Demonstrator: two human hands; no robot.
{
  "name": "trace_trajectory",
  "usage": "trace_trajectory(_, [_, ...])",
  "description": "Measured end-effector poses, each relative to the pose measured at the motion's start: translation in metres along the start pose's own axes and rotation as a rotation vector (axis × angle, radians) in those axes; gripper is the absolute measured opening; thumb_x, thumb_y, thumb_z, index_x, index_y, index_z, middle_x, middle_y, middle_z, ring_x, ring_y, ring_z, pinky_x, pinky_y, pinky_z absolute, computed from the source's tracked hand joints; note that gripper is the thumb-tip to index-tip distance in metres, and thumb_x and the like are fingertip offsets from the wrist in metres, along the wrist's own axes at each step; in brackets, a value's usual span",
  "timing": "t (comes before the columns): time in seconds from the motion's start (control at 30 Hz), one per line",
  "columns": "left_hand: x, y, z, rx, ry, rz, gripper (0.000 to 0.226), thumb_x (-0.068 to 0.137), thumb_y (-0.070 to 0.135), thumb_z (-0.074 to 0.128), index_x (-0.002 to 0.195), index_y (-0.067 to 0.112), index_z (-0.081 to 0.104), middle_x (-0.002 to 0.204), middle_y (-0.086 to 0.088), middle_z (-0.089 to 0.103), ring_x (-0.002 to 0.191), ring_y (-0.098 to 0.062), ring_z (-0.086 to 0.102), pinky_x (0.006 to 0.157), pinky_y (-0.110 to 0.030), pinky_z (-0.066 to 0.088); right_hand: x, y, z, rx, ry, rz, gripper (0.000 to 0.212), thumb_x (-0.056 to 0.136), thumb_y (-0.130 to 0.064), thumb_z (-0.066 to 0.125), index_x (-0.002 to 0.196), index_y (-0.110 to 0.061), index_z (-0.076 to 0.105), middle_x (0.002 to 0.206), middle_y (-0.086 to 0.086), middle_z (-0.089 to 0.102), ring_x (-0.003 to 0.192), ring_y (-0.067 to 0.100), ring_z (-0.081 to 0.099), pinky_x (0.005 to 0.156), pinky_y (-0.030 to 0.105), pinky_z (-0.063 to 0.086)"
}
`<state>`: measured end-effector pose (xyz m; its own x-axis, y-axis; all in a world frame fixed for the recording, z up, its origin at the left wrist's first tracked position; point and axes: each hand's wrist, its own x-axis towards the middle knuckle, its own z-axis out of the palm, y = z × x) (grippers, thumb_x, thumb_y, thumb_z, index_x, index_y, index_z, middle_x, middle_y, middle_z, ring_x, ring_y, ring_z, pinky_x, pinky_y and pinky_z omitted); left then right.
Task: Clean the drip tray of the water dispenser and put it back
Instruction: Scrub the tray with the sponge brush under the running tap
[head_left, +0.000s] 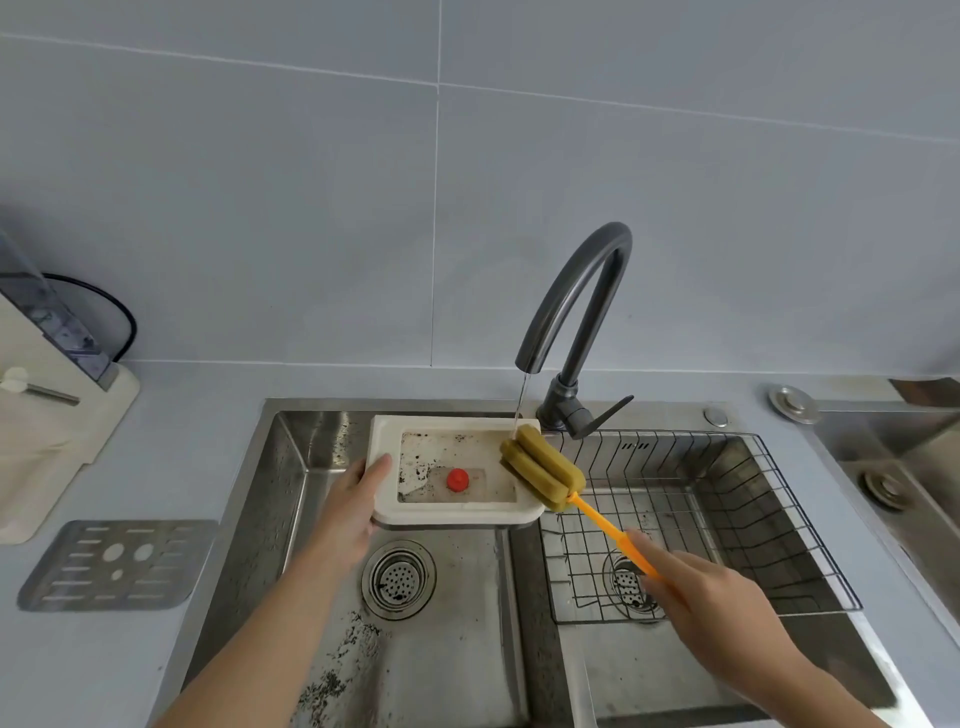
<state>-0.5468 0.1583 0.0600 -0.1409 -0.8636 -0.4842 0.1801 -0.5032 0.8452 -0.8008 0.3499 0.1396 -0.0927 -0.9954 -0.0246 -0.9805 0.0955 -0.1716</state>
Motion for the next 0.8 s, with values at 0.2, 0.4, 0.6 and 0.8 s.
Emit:
trace_trajectory(0.2, [0.009,-0.001,0.002,0.022,0.029,0.004,0.037,0.092,0.022,0.051,0.127,0.010,0.048,0.094,-0.001,0.062,0.085,-0.018,0.058,0.070,-0.033,0.047,-0.011,0.002,0.007,0.045,-0.099,-0.032,0.062,0.057,-0.020,0.075,0.115,-0.025,0.052,0.047,-0.013,0.051,0.031,0.000,0.043,0.025,0.013,0.027])
trace_trajectory(0.4, [0.008,-0.003,0.006,0.002,0.019,-0.003,0.028,0.093,0.021,0.051,0.120,0.014,0.051,0.094,-0.001,0.063,0.083,-0.018,0.059,0.071,-0.035,0.048,-0.005,0.010,-0.006,0.096,-0.040,-0.031,0.040,0.074,-0.020,0.063,0.114,-0.019,0.065,0.051,-0.013,0.051,0.039,0.005,0.048,0.035,0.005,0.021])
trace_trajectory(0.6, [0.006,-0.003,0.014,-0.008,-0.001,0.018,0.014,0.094,0.020,0.049,0.107,0.017,0.052,0.091,0.000,0.062,0.082,-0.015,0.058,0.070,-0.032,0.048,0.019,0.001,-0.026,0.106,-0.047,0.010,0.040,0.095,-0.025,0.046,0.135,-0.029,0.044,0.081,-0.001,0.062,0.074,0.019,0.058,0.060,0.028,0.042])
trace_trajectory(0.8, [0.001,-0.003,0.021,-0.020,-0.014,0.024,0.015,0.093,0.020,0.049,0.108,0.017,0.050,0.092,0.001,0.062,0.081,-0.014,0.059,0.062,-0.029,0.046,0.037,-0.015,-0.027,-0.041,-0.099,0.074,0.039,0.098,-0.029,0.037,0.137,-0.031,0.035,0.103,-0.003,0.065,0.090,0.018,0.062,0.073,0.029,0.049])
